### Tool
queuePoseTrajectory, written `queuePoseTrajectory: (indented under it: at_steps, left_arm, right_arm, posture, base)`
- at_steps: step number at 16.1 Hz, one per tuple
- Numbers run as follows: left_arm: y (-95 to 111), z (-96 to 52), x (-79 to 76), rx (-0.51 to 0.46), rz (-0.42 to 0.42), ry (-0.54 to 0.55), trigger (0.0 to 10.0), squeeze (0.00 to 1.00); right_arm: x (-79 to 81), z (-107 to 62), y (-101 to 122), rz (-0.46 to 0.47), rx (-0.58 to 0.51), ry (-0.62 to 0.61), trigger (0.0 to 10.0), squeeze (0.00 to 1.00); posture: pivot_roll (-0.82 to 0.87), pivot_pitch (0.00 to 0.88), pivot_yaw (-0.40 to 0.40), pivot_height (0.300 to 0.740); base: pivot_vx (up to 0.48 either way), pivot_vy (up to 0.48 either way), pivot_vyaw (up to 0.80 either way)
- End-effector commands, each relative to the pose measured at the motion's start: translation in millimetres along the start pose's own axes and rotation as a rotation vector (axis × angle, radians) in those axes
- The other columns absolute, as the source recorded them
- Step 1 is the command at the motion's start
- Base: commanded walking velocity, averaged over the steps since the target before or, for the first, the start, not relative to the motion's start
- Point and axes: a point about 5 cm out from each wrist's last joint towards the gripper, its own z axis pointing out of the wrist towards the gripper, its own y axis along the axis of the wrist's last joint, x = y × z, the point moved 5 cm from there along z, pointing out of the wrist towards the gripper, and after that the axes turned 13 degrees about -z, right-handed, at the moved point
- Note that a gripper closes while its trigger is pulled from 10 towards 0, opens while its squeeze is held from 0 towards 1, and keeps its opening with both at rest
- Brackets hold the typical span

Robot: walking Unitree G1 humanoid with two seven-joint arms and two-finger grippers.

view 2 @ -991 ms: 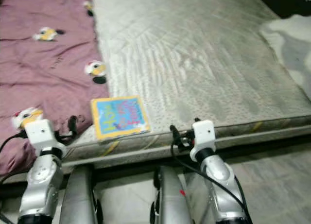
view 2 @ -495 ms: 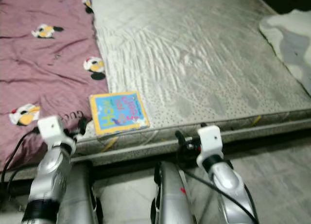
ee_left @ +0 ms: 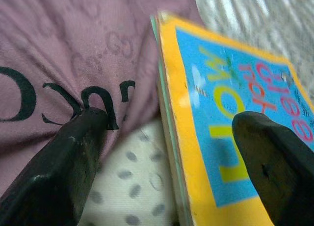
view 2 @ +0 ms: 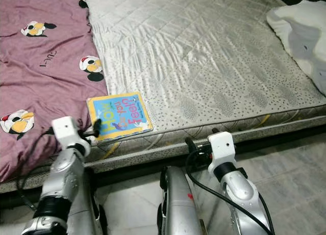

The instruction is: Clean up the room

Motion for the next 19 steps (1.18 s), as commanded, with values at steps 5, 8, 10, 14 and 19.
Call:
queuePoseTrajectory:
  at_steps: [5, 8, 10, 14, 19]
  left_arm:
    - [-20.9, 2.7, -7.7, 0.090, -0.016, -0.036, 10.0, 0.00]
    - [-24.6, 0.6, -3.7, 0.100, -0.020, -0.028, 10.0, 0.00]
    - [-29.6, -0.9, 1.1, 0.118, -0.084, 0.000, 10.0, 0.00]
    - [-44.4, 6.8, -7.5, 0.230, -0.153, -0.055, 10.0, 0.00]
    - [-34.8, 19.2, -11.5, 0.235, -0.168, -0.080, 0.0, 0.00]
  right_arm:
    - [-6.9, -0.4, 3.1, -0.026, 0.003, -0.002, 10.0, 0.00]
    - [-6.3, 3.1, 3.6, -0.028, -0.001, -0.005, 10.0, 0.00]
    - [-7.0, 2.8, 4.7, -0.030, -0.003, -0.010, 10.0, 0.00]
    - [-11.0, 0.6, 4.9, -0.043, 0.000, -0.015, 10.0, 0.00]
    - [-17.2, -0.2, 4.8, -0.056, 0.002, -0.026, 10.0, 0.00]
  posture:
    - [-0.15, 0.194, -0.118, 0.557]
    - [-0.15, 0.183, -0.110, 0.557]
    - [-0.15, 0.186, -0.109, 0.557]
    - [-0.18, 0.185, -0.121, 0.557]
    - [-0.19, 0.176, -0.124, 0.557]
  base:
    - [0.000, 0.000, 0.00]
    - [0.000, 0.000, 0.00]
    - [0.000, 0.000, 0.00]
    - [0.000, 0.000, 0.00]
    - [0.000, 0.000, 0.00]
